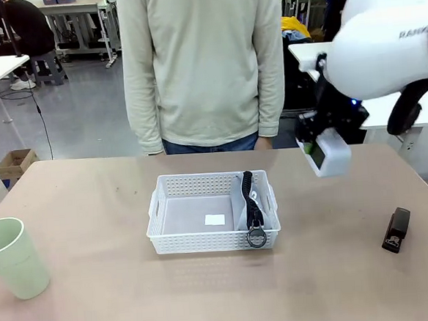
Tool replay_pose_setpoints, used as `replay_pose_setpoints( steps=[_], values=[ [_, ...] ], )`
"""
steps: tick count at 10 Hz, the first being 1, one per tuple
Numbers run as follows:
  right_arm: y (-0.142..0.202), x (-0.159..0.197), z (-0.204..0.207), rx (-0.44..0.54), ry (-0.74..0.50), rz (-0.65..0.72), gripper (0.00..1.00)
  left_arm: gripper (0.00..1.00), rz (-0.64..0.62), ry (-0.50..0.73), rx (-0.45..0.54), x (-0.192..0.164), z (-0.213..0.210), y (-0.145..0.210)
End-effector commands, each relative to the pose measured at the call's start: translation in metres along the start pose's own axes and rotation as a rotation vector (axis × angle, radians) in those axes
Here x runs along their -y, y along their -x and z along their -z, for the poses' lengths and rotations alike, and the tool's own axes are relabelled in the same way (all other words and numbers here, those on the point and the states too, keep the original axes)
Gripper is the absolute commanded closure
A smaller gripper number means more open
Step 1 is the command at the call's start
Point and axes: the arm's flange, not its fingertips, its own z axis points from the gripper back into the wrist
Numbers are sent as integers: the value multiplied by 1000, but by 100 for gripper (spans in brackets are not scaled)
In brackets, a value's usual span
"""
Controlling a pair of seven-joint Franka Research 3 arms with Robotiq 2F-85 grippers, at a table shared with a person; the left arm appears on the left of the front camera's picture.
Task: Efficiently arrange items inside the basket to fit them all.
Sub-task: Pick up the Digital clock and place it inside the Organizing basket.
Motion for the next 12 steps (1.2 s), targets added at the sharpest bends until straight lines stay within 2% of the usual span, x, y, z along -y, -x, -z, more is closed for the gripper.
replay_pose_setpoints(
  steps=[1,3,6,8,10,12],
  values=[
    [1,-53,-11,54,-18,-149,100,0,17,24,9,1,0,-1],
    [1,-128,-13,65,-14,-300,100,0,17,24,9,1,0,-1],
    [2,-213,27,1,-26,-445,100,0,17,24,9,1,0,-1],
    [0,-234,74,-40,-55,-516,100,0,17,24,9,1,0,-1],
    [-8,-237,115,-106,-72,-511,100,0,17,24,9,1,0,-1],
    [-3,-232,146,-125,-93,-528,100,0,17,24,9,1,0,-1]
  ],
)
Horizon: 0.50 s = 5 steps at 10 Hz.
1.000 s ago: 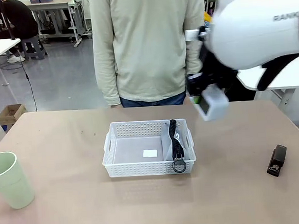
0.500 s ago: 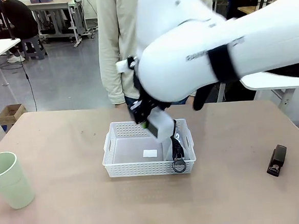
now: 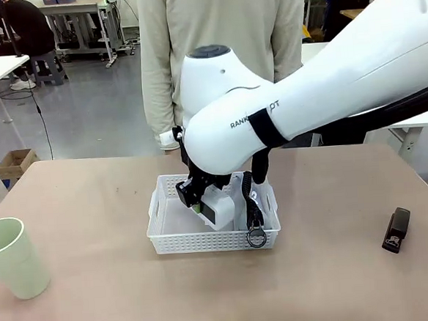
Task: Efficiently arrange items inside the basket to fit them all.
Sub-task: Pick up the Digital clock and place it inside the Organizing basket.
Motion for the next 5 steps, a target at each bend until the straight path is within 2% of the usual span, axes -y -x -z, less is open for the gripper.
replay_pose_setpoints(
  steps=[1,3,5],
  values=[
    [0,2,9,32,-22,-52,100,0,18,24,9,1,1,-1],
    [1,9,28,-15,-43,-38,100,0,18,24,9,1,1,-1],
    [-1,11,36,-15,-57,-32,100,0,18,24,9,1,1,-1]
  ],
)
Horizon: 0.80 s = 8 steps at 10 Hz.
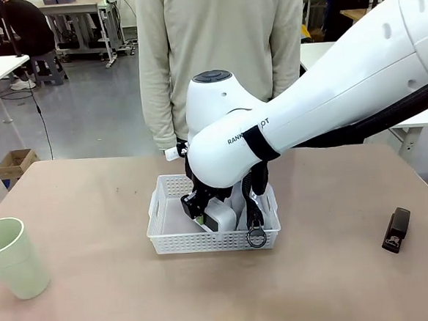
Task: Efficiently arrange items inside the basket to fit them all.
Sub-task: Pick up the Digital clock and place it inside the Organizing basket.
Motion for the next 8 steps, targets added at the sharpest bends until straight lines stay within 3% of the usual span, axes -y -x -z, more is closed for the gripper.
replay_pose_setpoints(
  steps=[1,4,5,6,8],
  values=[
    [1,2,-1,22,-59,-30,100,0,17,24,9,1,1,-1],
    [0,2,2,31,-60,-24,100,0,17,24,9,1,1,-1],
    [0,2,4,32,-56,-17,40,0,17,24,9,1,1,-1],
    [1,2,3,35,-54,-29,0,0,17,24,9,1,1,-1],
    [1,4,5,31,-64,-30,0,0,17,24,9,1,1,-1]
  ],
)
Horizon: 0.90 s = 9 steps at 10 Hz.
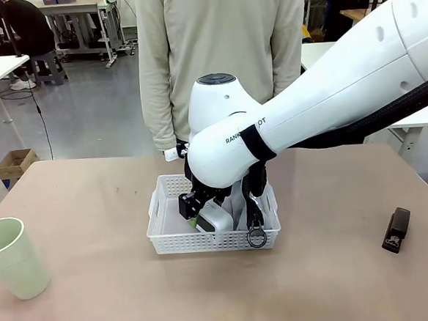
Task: Efficiently arrange items inside the basket to fit them all.
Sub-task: Pick up the Digital clock and place it inside the Organizing basket.
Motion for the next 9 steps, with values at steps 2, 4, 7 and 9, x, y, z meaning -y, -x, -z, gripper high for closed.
replay_pose_setpoints(
  steps=[2,4,7,9],
  values=[
    [5,5,-5,33,-28,-25,0,0,17,24,9,1,1,-1],
    [9,5,-35,51,-57,-37,0,0,17,24,9,1,1,-1],
    [36,33,-150,131,-99,3,0,0,17,24,9,1,1,-1],
    [75,100,-215,165,-236,121,0,0,17,24,9,1,1,-1]
  ],
)
